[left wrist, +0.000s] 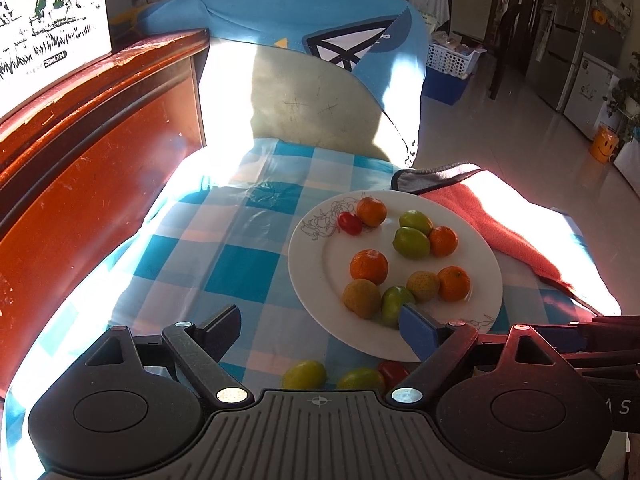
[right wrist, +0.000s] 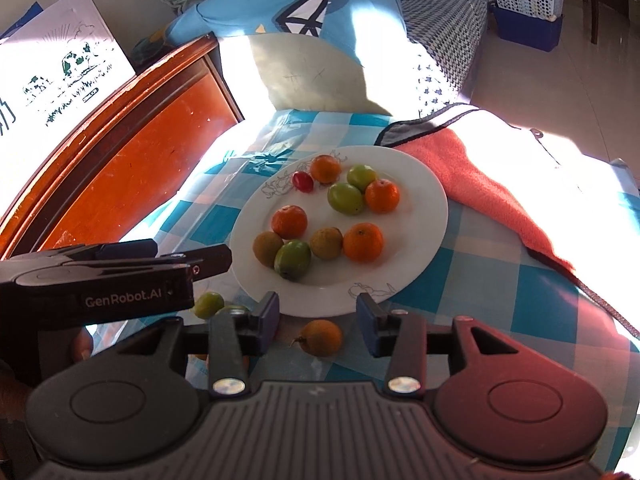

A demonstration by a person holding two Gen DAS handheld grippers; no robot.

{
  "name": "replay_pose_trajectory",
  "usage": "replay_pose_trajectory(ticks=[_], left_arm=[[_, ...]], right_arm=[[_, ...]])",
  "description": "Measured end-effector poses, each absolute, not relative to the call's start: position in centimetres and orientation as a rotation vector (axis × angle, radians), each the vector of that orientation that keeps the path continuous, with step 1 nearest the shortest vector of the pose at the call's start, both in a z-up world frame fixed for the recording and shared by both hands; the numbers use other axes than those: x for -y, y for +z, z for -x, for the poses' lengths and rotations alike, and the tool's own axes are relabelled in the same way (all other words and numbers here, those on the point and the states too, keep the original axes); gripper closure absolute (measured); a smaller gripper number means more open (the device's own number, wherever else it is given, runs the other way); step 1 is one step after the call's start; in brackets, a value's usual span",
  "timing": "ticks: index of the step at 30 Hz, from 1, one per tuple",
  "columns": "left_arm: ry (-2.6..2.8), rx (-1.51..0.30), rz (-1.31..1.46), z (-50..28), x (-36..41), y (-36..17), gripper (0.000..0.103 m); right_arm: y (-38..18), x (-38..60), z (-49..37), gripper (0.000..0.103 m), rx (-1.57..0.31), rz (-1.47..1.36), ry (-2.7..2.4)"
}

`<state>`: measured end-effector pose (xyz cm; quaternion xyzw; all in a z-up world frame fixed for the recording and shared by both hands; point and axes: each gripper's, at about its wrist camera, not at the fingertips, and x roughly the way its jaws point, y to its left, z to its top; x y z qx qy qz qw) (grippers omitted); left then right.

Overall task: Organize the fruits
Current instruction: 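Withdraw both open grippers from the plate toward the remaining fruit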

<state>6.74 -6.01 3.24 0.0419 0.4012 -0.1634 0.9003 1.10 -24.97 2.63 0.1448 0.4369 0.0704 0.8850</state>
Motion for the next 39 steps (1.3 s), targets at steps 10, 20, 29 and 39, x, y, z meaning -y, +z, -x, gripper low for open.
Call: replay_pose_trajectory(ticks=[10,20,29,39], left_arm=[[-0.349,-0.864,-0.036,-4.8,2.1,3.0,0.009],[-0.412,-0.893,-0.074,-2.7,1.9,1.2,0.009],[-0.485,-0.873,-0.12,-1.5,3.7,0.6,0.01],[-0.532,-0.865,-0.145,-0.8,5.3,0.0,0.012]], right_arm=[[2.2,25.4,-0.2,0.054,-0.931,-0.278,0.162],[0.9,24.2,0.1,0.054,-0.974,-0.222,0.193],[0.3,23.8,-0.5,0.054,-0.964,-0.184,0.17],[-0.8,23.1,-1.5,0.059,-0.977,-0.174,0.167]])
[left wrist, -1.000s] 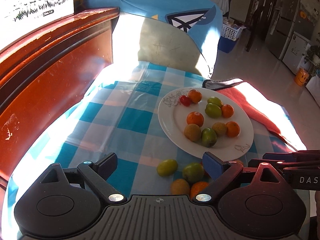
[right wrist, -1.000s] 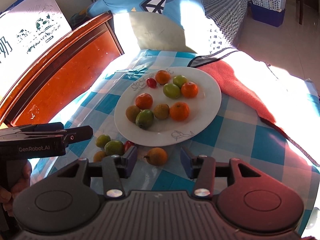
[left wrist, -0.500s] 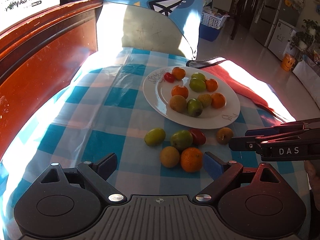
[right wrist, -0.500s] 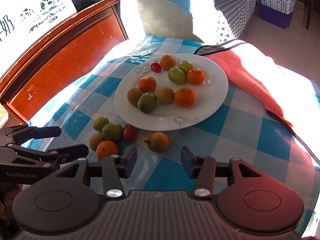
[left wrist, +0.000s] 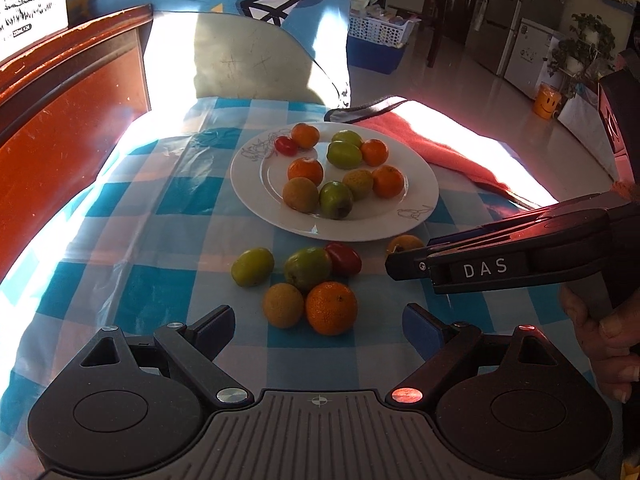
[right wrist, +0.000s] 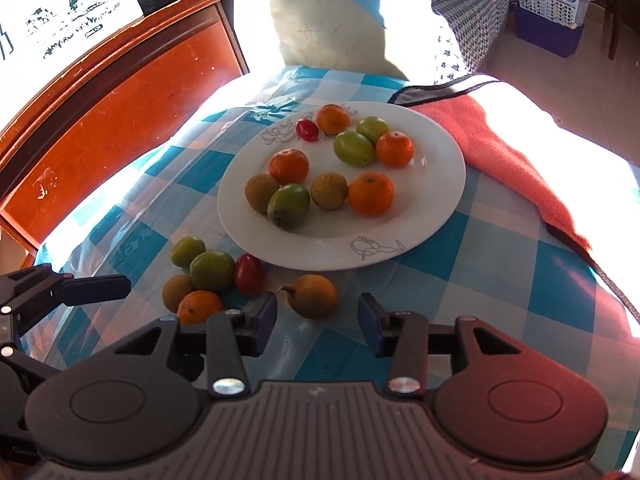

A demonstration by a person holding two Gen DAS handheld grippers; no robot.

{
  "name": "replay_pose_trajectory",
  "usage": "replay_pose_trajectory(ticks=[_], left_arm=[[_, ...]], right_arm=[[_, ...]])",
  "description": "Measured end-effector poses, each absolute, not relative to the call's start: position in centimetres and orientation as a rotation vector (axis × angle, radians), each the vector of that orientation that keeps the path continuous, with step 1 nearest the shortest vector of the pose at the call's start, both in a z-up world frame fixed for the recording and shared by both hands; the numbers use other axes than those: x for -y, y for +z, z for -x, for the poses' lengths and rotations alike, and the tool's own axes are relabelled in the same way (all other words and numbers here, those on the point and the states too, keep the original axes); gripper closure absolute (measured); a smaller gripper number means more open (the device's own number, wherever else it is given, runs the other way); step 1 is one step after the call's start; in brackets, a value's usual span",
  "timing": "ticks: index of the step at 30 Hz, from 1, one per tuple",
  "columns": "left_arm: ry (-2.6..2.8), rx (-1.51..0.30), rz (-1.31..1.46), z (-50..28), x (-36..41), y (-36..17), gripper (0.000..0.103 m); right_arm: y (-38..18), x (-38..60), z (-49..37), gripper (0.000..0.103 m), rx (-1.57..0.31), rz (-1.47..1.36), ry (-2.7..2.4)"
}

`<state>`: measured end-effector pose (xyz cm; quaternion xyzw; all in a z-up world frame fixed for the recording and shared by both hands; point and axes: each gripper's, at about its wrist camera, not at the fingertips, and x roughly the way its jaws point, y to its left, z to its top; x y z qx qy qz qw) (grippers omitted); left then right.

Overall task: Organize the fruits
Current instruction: 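Withdraw both open grippers from the plate toward the remaining fruit, then grasp an orange with the left gripper while the right grasps a yellow-brown fruit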

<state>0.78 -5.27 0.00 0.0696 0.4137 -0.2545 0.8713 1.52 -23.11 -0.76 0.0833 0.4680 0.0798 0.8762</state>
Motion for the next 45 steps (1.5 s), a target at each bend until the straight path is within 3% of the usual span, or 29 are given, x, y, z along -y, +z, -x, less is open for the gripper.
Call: replay_pose_trajectory(ticks=[3,5,9,15,36,40,45], left_arm=[[-0.533,-0.864,-0.142,-0.8,5.6,-0.1,0.014],[-0.534,-0.859,-0.132,-0.8,5.7,-0.1,0.019],[-0.538,-0.87,-0.102,-1.0,5.6,-0.4,0.038],[-0.525,-0.856,-0.094,-1.3,5.9,-0.4,0.051],[-0.483,-0.907,-0.124,-1.6,8.0,-1.6,0.053],[-0.478,-0.903,-0.125,-1.6,7.8,-1.7,0.069],[-0.481,-0.913,-0.102,-1.8,7.5,-1.6,0.073]], right_arm=[[-0.9,23.1,-1.6,0.063,-0.972,-0.169,0.161],[-0.8,23.2,-1.6,0.075,-0.967,-0.171,0.168],[-0.5,23.3,-1.4,0.075,-0.966,-0.175,0.173],[-0.1,23.8,-1.2,0.075,-0.963,-0.197,0.165],[0.2,24.3,-1.1,0.075,-0.969,-0.227,0.162],[0.2,24.4,-1.1,0.075,-0.97,-0.229,0.164],[0.1,24.2,-1.2,0.075,-0.972,-0.226,0.168]])
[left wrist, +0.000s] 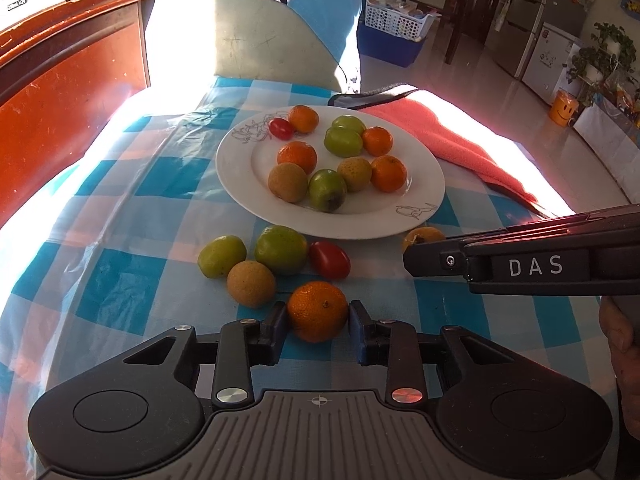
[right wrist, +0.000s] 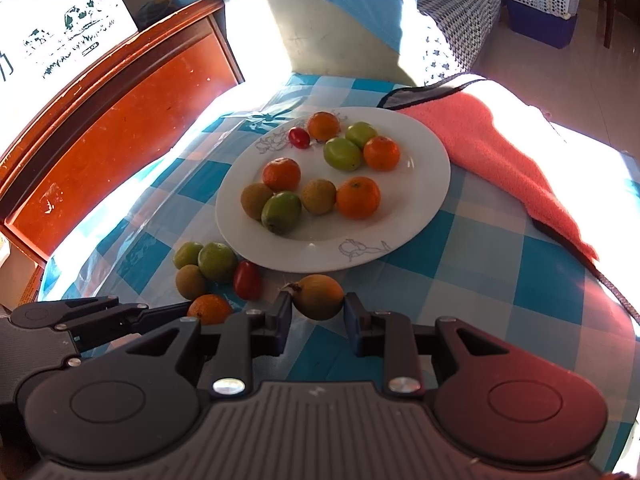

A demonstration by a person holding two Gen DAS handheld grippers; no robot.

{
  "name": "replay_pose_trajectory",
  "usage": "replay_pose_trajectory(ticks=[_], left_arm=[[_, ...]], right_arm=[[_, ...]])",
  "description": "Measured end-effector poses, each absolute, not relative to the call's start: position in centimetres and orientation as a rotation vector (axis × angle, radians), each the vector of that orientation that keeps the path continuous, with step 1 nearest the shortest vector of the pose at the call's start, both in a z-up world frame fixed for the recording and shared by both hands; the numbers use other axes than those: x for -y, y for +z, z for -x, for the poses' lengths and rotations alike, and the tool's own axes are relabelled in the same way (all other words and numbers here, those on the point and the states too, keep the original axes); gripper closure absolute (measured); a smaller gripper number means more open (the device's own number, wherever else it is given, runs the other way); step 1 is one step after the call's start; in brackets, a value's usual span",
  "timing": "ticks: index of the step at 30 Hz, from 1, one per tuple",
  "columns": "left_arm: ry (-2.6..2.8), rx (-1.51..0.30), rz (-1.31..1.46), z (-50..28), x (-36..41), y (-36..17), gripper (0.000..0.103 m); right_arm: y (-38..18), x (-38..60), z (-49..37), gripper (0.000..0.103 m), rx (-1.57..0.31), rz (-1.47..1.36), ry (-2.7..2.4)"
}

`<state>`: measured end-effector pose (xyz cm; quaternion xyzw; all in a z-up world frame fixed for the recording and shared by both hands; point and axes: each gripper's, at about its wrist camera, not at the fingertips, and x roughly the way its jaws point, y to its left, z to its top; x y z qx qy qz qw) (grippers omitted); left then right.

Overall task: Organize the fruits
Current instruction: 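Grasp an orange with the left gripper while the right grasps a yellow-brown fruit, then carry both fruits over the plate and open both grippers to release them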

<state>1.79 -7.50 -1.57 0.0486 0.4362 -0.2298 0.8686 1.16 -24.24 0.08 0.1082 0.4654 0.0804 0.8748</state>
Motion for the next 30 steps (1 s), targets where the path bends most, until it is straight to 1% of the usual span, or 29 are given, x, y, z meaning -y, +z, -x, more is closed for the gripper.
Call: replay_pose_trajectory(ticks=[7,15,23,30], left_arm=[[-0.499,-0.893,-0.1,-1.2,7.6,-0.7,0.073],[-0.492,-0.842,-0.043,-1.9,7.2,1.4,0.073],[-0.459,-0.785,-0.002,-5.0,7.1,3.3,0.073],[-0.43,-0.773,0.015,-8.1,7.8,3.6,0.073]], right_arm=[[0.6,24.5,-1.0,0.075,-0.959,-0.233,0.16],[2.6,25.3,-0.9,0.075,-0.894,-0.249,0.162],[4.3,26.2,-2.2,0.075,-0.827,-0.235,0.141],[4.5,26.9,-4.3,0.075,-0.794,-0.236,0.118]])
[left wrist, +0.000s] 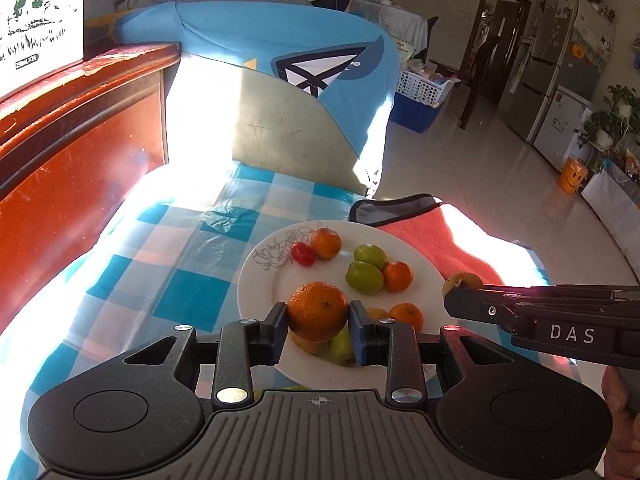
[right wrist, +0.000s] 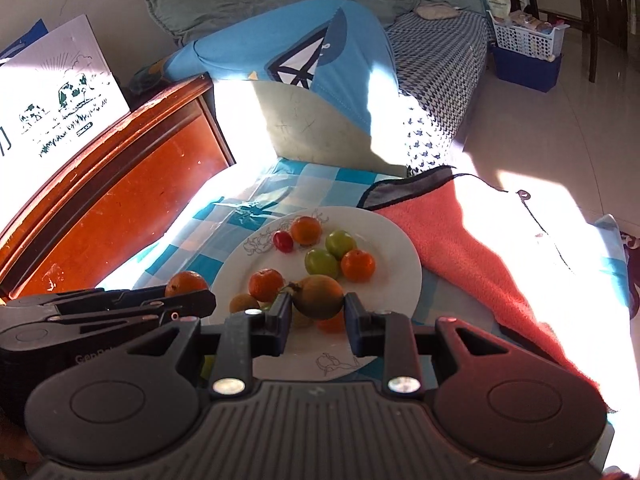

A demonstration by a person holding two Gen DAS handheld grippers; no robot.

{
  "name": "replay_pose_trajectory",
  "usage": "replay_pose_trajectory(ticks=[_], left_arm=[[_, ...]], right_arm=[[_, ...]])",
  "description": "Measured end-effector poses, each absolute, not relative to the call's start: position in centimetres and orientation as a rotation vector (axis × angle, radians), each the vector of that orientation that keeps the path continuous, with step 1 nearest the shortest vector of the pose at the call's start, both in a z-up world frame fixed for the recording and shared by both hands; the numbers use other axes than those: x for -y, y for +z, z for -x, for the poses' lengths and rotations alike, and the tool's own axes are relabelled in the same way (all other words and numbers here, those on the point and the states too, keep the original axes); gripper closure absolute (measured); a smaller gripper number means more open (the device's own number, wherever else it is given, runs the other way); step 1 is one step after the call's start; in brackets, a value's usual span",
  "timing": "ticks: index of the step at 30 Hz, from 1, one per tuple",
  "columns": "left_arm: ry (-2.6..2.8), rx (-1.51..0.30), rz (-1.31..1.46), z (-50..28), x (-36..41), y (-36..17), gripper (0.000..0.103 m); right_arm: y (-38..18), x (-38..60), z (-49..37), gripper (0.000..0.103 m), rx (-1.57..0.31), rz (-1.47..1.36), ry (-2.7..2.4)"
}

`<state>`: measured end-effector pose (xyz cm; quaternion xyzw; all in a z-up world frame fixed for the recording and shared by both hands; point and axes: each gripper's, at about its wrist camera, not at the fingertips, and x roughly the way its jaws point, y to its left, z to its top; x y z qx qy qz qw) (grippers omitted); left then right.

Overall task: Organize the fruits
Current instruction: 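Carry both fruits over the plate and open both grippers to release them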

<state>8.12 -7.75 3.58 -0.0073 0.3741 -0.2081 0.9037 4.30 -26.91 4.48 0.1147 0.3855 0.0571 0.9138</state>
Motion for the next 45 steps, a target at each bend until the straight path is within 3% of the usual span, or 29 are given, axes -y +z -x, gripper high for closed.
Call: replay_pose_trajectory(ticks=[25,32,37,43,45], left_arm=[[-0.39,-0.847,0.03,-15.4,9.1,-0.6,0.073],[-0.404,-0.828,0.011,-14.9,9.6,-0.1,0.069],[-0.388,-0.783,-0.014,-13.8,9.7,1.3,0.033],[-0.358,-0.772,0.011,-12.5,8.1,3.0,0.017],[-0.357,-0.779,0.015,-11.9,7.5,3.3,0.014]], right_arm=[[-0.1,28.2,-9.6,0.074,-0.898,-0.341,0.047],[0.1,28.0,-9.6,0.066,-0.889,-0.35,0.051],[1.0,28.1,-9.2,0.057,-0.867,-0.364,0.042],[2.7,28.2,-7.9,0.027,-0.837,-0.35,-0.009],[3.0,28.2,-7.4,0.022,-0.837,-0.355,-0.007]])
